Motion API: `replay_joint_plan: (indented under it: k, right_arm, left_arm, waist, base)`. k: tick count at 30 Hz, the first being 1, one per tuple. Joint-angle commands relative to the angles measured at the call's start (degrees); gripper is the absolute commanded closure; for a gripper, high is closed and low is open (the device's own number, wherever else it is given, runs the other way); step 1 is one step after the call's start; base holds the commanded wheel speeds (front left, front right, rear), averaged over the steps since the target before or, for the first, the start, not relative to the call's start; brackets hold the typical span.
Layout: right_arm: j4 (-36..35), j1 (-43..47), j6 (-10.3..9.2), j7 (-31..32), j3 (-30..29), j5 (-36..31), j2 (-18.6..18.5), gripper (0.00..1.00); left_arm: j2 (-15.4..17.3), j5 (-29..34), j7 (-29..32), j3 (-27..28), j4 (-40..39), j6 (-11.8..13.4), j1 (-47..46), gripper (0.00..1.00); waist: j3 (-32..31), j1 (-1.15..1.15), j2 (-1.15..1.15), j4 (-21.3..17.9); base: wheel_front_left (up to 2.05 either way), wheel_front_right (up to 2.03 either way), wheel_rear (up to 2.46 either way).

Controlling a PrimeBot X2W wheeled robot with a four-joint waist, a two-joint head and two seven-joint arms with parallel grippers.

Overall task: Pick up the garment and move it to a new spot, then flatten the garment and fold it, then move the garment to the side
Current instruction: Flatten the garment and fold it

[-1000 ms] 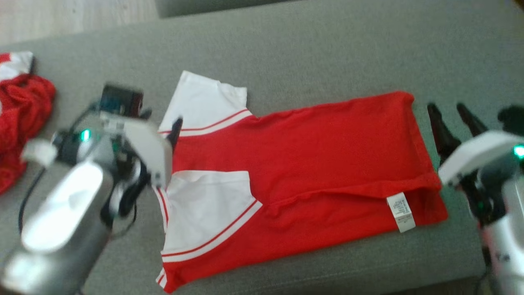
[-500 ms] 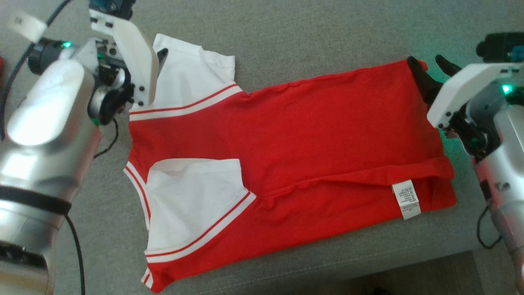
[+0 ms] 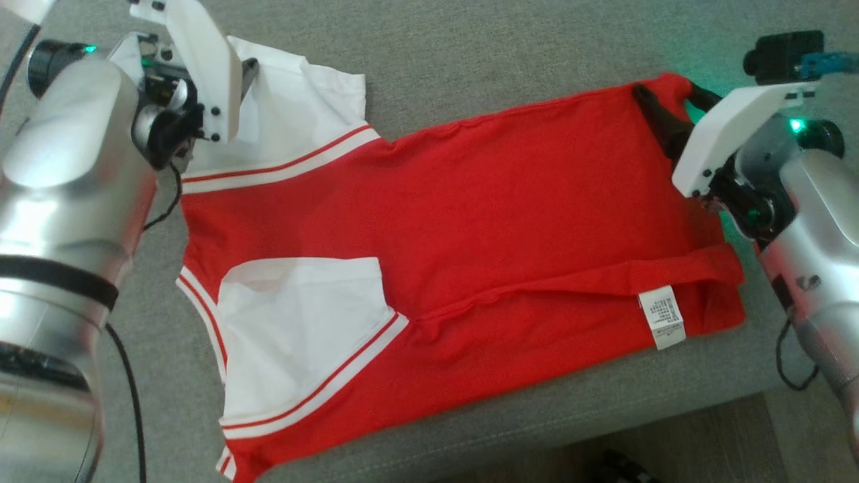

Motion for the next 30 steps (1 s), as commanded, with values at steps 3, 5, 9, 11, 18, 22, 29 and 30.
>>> replay_joint_plan:
  k: [3,5,9,11,18,22,29,30]
  right_arm:
    - [-0.5,-0.9,0.39,0.1,3.2,2.1,-0.9,0.00]
    - [-0.3,-0.9,0.39,0.7,5.1,3.6,-1.1,0.02]
    - [-0.4,-1.2,0.39,0.0,7.9,6.1,-1.8,1.00]
    - [-0.2,-1.7,0.39,-2.4,8.4,6.7,-2.2,1.00]
    - [5.4,-3.6,0.39,-13.9,8.0,7.0,-1.8,1.00]
    - [7.7,-3.6,0.39,-16.8,8.7,7.4,-1.5,1.00]
    - [7.6,-1.5,0.39,-20.7,11.5,8.9,-1.9,1.00]
    - [7.5,-1.0,0.39,-21.0,12.0,9.1,-2.2,1.00]
  left_arm:
    - [1.1,-0.1,0.6,0.9,0.9,-0.9,-4.2,0.00]
    - [0.5,-0.6,1.9,0.3,2.1,-1.3,-4.7,0.56]
    - [0.1,-0.9,2.6,-0.8,3.4,-1.9,-5.4,1.00]
    - [0.1,-0.8,1.0,-0.9,3.6,-1.9,-5.8,1.00]
    - [1.1,-0.2,-5.3,-0.5,6.1,-0.7,-6.2,1.00]
    - [0.9,-0.7,-7.8,-0.3,7.0,-0.7,-5.8,1.00]
    - [0.8,-2.8,-9.0,-1.2,5.5,-2.0,-3.5,1.00]
    - [1.0,-3.3,-8.7,-1.5,4.8,-2.1,-3.0,1.00]
  waist:
    - [0.5,-0.01,0.00,-0.3]
    - [0.5,-0.01,0.00,-0.3]
    - [0.2,-0.01,0.00,-0.2]
    - [0.0,-0.01,0.00,-0.1]
    - [-2.1,-0.01,0.00,0.7]
    - [-3.7,-0.01,0.00,1.4]
    - [-7.9,-0.01,0.00,2.5]
    - [-8.5,-0.01,0.00,2.7]
  base:
    - [0.00,0.00,0.00]
    - [0.00,0.00,0.00]
    - [0.00,0.00,0.00]
    - [0.00,0.00,0.00]
    - [0.00,0.00,0.00]
    - [0.00,0.00,0.00]
    - [0.00,0.00,0.00]
    - [0.00,0.00,0.00]
